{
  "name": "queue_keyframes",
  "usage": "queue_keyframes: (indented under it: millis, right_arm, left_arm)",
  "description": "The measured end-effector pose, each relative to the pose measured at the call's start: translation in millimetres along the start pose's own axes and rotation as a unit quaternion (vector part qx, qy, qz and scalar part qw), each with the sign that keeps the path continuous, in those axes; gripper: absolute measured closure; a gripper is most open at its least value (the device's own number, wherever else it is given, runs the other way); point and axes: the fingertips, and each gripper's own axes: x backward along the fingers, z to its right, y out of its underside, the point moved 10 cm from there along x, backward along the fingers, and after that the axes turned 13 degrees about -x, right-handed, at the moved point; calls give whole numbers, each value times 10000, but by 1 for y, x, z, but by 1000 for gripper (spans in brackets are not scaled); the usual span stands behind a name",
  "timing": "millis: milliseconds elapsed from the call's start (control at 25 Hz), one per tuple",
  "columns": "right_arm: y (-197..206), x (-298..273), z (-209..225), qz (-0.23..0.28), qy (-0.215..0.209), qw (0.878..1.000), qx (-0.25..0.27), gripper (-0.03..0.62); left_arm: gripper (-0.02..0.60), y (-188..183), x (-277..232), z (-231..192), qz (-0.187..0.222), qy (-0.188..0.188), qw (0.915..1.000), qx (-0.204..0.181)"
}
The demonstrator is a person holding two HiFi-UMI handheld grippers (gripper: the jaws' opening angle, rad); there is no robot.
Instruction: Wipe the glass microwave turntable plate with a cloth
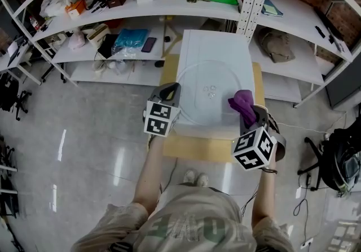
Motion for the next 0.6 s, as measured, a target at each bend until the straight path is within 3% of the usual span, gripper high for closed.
queue_keyframes:
  millis: [240,440,600]
  right_arm:
    - [0,-6,-6,-136,22,9998,134,545]
    - [-3,-8,-6,-88,94,9998,151,546]
    - [-6,-3,6,109,245,9996,9,545]
  left_arm:
    - [579,-8,1,-8,198,88,9992,321]
    - [580,-11,2,-9,188,60,9996,224]
    - [579,-31,17,-14,590,-120,9978,285]
